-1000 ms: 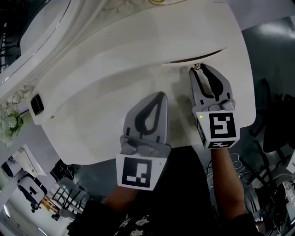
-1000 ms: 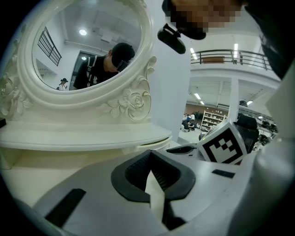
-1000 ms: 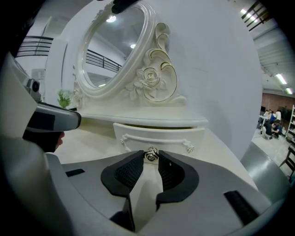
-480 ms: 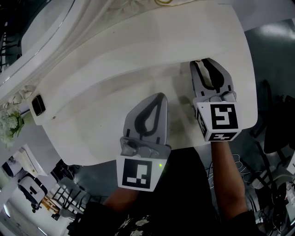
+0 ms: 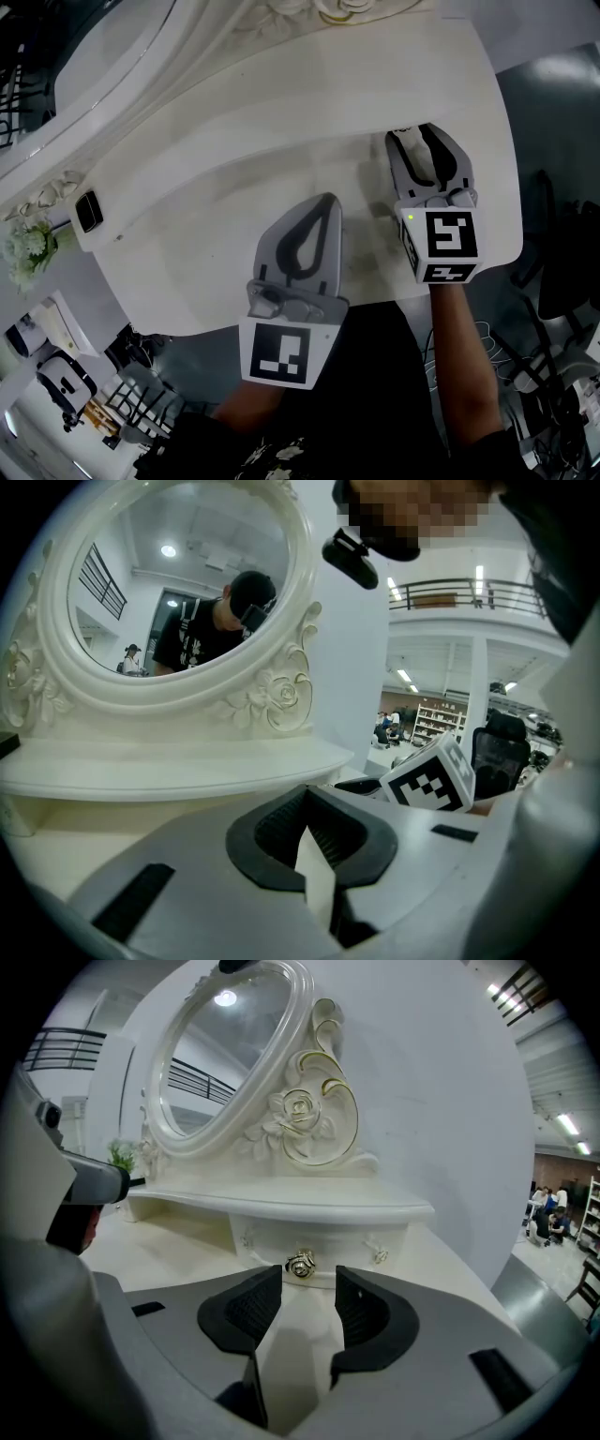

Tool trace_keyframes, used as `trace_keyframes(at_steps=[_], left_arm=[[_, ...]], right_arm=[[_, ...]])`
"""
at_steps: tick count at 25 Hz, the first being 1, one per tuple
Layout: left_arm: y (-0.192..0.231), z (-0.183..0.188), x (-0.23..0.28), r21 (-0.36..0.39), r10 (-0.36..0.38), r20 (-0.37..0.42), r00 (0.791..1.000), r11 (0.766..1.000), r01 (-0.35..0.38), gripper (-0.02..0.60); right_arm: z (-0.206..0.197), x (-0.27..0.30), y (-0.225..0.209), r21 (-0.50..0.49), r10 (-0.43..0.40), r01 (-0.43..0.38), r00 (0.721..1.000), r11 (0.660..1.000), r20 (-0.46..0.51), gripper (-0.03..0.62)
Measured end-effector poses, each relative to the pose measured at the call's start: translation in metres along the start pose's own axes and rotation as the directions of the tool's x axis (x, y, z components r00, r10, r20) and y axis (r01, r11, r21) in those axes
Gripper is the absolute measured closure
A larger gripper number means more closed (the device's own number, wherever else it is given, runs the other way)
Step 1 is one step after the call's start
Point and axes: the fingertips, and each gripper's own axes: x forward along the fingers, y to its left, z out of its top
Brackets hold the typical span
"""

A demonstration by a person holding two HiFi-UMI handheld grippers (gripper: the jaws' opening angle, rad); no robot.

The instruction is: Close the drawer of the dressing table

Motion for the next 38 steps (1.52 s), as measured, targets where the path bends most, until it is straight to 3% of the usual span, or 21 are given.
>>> trace_keyframes(at_steps=[5, 7, 8, 17, 24, 38], left_arm=[[-0.008, 0.003, -0.012, 0.01, 0.015, 0.016, 1.0, 1.0, -0.015, 0.581], [-0.014, 0.007, -0.019, 0.018, 0.019, 0.035, 0.999, 1.0, -0.02, 0.581], [-0.017, 0.009, -0.023, 0.024, 0.021, 0.047, 0.999, 0.999, -0.022, 0.581], [-0.053, 0.045, -0.077, 0.079, 0.037, 0.169, 0.985, 0.996, -0.051, 0.581], [-0.082, 0.083, -0.119, 0.104, 0.041, 0.306, 0.951, 0.992, -0.076, 0.581], [-0.102, 0.109, -0.169, 0.16, 0.046, 0.379, 0.924, 0.98, -0.115, 0.581]], right_arm=[[0.001, -0.024, -0.012, 0.009, -0.05, 0.05, 0.998, 0.999, 0.033, 0.444], [0.011, -0.044, -0.016, 0.001, -0.099, 0.1, 0.991, 0.995, 0.091, 0.587], [0.017, -0.056, -0.017, 0.001, -0.119, 0.12, 0.985, 0.993, 0.123, 0.594], [0.065, -0.158, 0.002, 0.056, -0.117, 0.105, 0.948, 0.993, 0.296, 0.595], [0.098, -0.239, 0.012, 0.043, -0.108, 0.099, 0.904, 0.994, 0.414, 0.595], [0.107, -0.319, 0.015, -0.006, -0.144, 0.169, 0.862, 0.986, 0.487, 0.597]])
